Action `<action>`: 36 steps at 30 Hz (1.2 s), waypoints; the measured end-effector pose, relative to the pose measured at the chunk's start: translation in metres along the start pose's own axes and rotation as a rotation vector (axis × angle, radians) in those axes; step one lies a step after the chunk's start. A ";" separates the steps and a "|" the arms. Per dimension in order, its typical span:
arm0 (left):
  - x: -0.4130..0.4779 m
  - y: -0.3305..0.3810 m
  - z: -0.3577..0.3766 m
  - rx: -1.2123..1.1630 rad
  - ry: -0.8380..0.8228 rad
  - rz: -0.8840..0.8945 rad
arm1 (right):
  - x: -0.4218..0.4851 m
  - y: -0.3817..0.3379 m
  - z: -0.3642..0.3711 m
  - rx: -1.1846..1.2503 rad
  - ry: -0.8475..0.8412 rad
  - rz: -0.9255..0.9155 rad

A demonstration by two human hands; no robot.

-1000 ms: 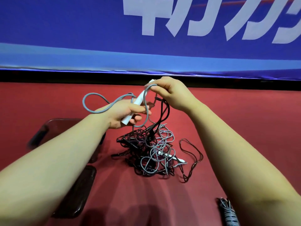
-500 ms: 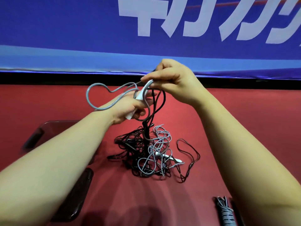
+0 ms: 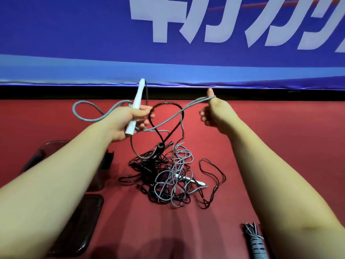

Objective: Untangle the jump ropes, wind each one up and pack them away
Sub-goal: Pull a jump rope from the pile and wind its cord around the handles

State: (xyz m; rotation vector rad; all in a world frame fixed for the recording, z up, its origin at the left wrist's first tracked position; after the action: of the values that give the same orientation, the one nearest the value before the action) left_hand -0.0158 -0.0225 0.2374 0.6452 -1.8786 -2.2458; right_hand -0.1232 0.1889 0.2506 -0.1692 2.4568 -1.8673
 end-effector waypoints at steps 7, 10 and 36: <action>-0.001 0.007 0.005 -0.021 0.034 0.031 | -0.026 -0.045 0.020 -0.124 -0.148 -0.667; -0.007 0.012 0.018 0.070 -0.013 0.198 | -0.043 -0.064 0.021 -0.283 -0.172 -0.984; -0.003 0.017 0.018 0.055 -0.051 0.222 | -0.037 0.034 0.072 0.309 -0.725 0.158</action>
State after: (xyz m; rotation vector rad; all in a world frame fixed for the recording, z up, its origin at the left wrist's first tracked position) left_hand -0.0229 -0.0086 0.2571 0.3685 -1.9348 -2.0966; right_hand -0.0811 0.1333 0.1980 -0.5118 1.6403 -1.6872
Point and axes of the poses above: each hand's wrist, its own x-axis towards the middle knuckle, its own z-axis out of the palm, y = z × x, the point moved 2 cm from there along x, towards the middle knuckle, and after that the axes turned 10 degrees about y, right-handed, at the moved point
